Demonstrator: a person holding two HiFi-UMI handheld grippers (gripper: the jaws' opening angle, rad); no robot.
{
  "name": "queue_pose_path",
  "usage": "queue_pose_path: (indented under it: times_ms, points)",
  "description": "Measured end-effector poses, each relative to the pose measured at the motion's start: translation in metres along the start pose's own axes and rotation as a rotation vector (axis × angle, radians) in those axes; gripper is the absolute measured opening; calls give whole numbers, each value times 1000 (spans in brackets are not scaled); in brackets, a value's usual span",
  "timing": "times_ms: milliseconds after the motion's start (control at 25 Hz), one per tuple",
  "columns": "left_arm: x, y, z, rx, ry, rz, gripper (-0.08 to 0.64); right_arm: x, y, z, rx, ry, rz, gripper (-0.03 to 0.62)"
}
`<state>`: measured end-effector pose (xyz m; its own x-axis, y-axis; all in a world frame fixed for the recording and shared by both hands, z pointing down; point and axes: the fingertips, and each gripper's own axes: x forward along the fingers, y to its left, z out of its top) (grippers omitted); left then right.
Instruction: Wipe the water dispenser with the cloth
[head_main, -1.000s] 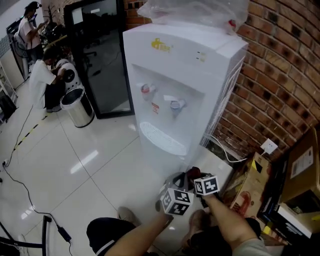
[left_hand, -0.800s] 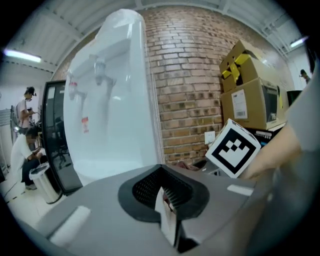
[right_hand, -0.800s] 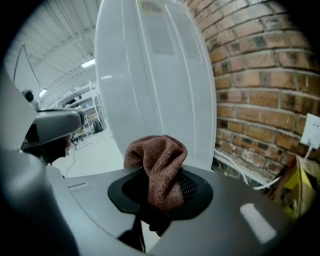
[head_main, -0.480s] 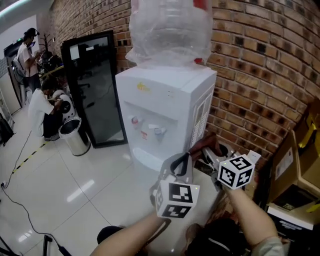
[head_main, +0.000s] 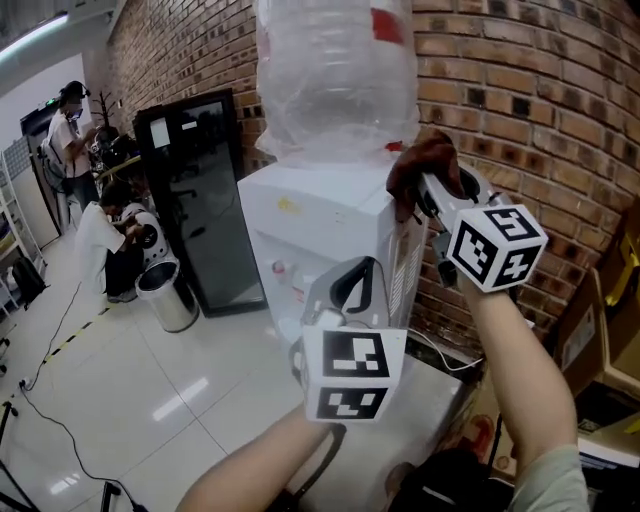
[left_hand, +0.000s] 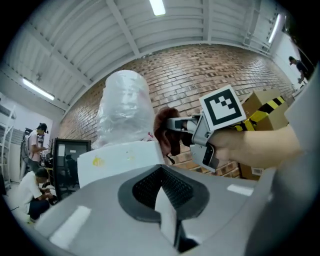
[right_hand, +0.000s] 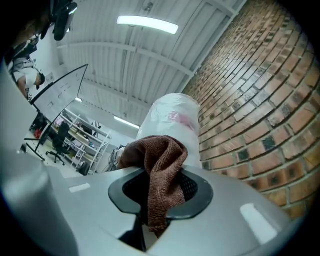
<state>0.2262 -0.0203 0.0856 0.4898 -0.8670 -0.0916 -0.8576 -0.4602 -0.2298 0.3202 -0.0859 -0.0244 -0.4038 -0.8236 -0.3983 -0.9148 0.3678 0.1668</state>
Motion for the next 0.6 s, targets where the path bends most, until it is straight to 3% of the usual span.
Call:
queue_pose_path:
  times_ms: [200,440,600]
  points:
    - [5,9,16,-5,-27,26,0,20,0,-20,-49,63,10,101]
    - [9,1,-1,-21,-3,12,0,4,-1,-40,-28,49,3,94]
    - [10,-8,-15,-33,21,-1,0,-7,1,-64,-30,99,6,94]
